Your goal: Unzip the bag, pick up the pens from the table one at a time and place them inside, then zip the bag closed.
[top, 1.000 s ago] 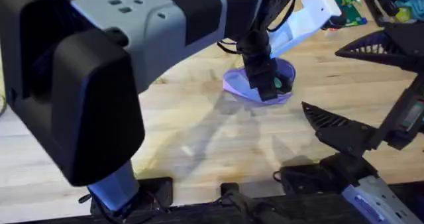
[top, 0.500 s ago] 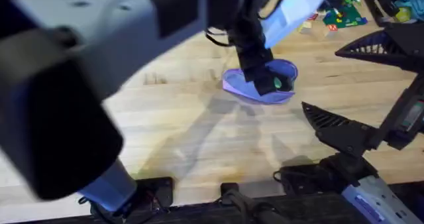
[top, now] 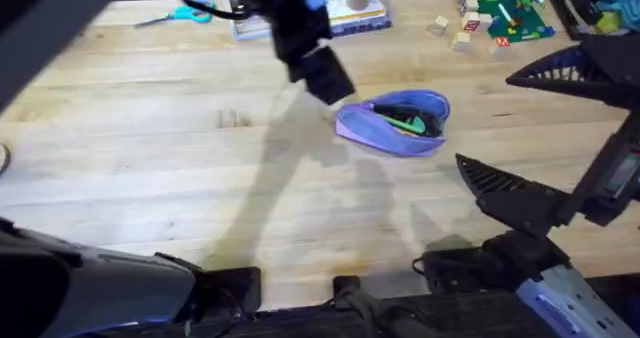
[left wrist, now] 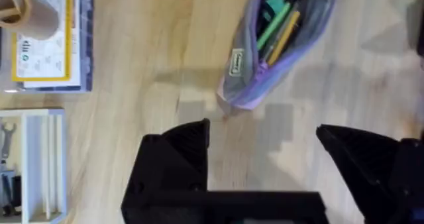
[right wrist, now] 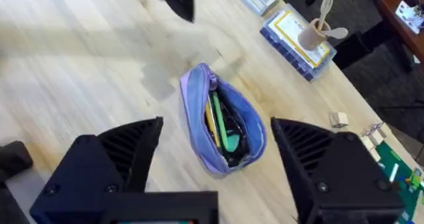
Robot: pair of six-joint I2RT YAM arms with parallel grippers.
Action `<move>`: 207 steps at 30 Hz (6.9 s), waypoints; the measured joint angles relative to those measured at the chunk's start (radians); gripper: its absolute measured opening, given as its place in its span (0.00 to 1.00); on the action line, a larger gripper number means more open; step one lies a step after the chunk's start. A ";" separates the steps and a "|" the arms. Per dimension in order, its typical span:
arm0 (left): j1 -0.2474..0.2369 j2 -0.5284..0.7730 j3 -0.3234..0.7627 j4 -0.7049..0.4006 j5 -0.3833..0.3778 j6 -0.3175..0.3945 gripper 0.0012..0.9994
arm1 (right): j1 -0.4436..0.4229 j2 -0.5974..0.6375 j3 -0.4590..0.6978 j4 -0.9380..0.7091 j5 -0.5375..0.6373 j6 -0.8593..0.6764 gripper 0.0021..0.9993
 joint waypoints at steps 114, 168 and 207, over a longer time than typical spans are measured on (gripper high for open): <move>0.238 0.410 0.002 -0.104 0.329 0.680 0.99 | 0.002 0.888 0.000 0.302 -0.090 0.887 1.00; 0.238 0.410 0.002 -0.104 0.329 0.680 0.99 | 0.091 0.934 -0.154 0.681 -0.295 1.141 1.00; 0.238 0.410 0.002 -0.104 0.329 0.680 0.99 | 0.012 0.783 -0.175 0.663 -0.402 1.111 1.00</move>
